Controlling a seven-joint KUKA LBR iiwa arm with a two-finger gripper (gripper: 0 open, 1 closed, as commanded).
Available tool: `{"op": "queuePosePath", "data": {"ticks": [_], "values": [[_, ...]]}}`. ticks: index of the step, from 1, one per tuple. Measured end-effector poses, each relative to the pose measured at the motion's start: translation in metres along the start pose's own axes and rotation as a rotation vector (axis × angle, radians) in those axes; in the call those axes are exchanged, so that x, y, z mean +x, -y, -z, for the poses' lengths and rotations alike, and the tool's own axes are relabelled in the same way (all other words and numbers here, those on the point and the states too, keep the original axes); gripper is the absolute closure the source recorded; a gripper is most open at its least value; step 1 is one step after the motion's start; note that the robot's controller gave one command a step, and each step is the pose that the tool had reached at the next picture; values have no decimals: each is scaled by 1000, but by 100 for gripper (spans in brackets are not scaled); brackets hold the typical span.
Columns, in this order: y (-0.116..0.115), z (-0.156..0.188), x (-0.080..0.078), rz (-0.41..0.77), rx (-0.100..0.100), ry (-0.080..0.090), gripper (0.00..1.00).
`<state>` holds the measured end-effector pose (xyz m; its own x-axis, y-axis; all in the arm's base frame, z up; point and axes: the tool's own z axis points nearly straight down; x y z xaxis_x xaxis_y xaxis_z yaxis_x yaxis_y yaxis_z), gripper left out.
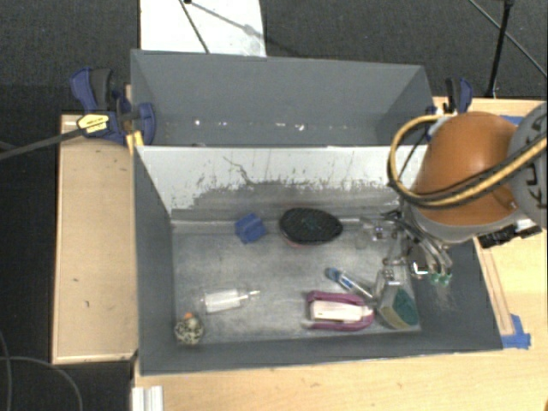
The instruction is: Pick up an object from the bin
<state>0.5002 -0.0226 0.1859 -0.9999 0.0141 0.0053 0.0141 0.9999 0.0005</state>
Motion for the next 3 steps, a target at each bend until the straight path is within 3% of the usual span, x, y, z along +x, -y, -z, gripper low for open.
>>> {"op": "queuePosePath", "data": {"ticks": [1, 2, 3], "values": [[-17, -116, 19, 173, 1, 19, 0], [-23, -84, 23, 147, 0, 11, 0], [-11, -86, 22, 221, 1, 11, 0]]}}
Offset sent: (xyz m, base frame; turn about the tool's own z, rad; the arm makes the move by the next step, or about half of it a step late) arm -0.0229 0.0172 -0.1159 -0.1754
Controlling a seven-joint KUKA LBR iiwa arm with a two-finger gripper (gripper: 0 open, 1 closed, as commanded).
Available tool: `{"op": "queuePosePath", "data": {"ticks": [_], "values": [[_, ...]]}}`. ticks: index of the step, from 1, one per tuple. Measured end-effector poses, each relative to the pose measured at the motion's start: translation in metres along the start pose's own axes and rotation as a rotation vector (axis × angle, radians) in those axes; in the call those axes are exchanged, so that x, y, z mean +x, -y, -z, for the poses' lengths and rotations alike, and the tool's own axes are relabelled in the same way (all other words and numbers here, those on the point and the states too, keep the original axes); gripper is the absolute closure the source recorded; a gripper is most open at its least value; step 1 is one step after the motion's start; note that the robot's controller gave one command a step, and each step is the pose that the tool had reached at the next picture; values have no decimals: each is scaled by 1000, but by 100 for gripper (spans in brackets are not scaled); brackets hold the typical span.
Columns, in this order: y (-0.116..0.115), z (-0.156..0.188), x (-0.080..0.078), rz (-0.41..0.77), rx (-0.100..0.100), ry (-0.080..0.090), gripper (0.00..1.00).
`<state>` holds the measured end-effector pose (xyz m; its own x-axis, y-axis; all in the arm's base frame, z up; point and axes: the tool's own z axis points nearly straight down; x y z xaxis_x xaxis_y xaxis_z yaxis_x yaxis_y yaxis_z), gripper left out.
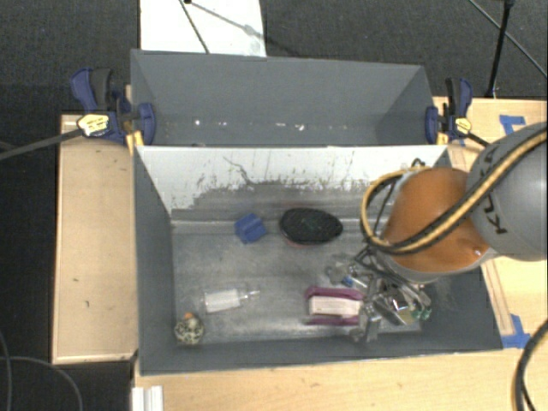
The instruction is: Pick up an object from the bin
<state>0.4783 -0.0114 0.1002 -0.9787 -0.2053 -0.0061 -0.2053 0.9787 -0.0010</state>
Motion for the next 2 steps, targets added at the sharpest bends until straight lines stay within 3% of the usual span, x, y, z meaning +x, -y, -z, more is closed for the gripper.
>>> {"op": "queuePosePath", "data": {"ticks": [1, 2], "values": [[-4, -29, -4, -81, 0, 4, 0], [-3, -28, -6, -79, 0, 3, 0]]}}
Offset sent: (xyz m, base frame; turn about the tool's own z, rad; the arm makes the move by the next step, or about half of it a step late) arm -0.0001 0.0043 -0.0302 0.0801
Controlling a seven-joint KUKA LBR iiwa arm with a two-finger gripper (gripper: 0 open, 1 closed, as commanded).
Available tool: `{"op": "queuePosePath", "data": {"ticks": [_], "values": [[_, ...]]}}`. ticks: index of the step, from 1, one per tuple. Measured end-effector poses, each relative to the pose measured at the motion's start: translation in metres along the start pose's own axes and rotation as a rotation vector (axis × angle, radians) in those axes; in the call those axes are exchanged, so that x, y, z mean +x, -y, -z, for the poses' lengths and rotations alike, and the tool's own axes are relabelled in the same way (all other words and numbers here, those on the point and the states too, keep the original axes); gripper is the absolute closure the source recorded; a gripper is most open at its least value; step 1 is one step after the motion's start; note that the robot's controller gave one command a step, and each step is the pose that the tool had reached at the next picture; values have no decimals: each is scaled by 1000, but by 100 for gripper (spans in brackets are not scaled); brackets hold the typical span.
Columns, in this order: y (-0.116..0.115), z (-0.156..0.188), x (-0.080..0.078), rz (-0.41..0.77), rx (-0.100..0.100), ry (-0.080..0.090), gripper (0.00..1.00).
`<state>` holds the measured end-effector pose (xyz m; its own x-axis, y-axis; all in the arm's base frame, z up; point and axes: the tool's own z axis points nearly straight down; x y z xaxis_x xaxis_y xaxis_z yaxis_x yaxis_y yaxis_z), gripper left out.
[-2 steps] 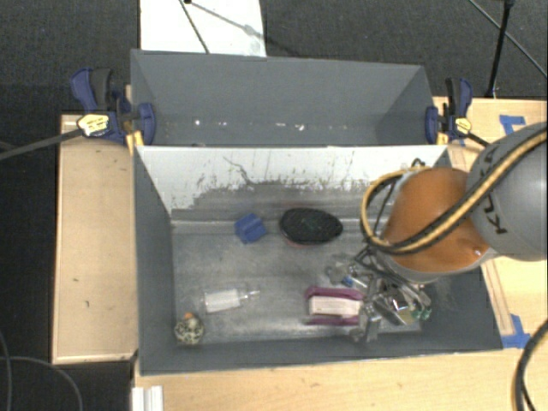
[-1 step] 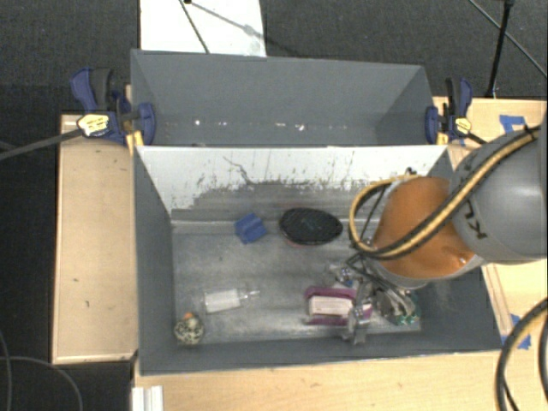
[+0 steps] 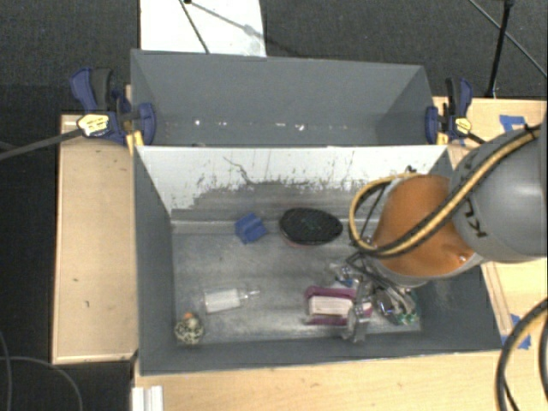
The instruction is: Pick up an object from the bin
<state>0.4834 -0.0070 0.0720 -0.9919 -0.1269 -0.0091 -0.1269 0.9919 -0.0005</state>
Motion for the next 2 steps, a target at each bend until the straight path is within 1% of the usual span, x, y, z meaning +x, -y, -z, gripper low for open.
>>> {"op": "queuePosePath", "data": {"ticks": [1, 2], "values": [[0, -1, 1, 1, 0, -4, 100], [0, 67, -1, 1, 1, -2, 100]]}}
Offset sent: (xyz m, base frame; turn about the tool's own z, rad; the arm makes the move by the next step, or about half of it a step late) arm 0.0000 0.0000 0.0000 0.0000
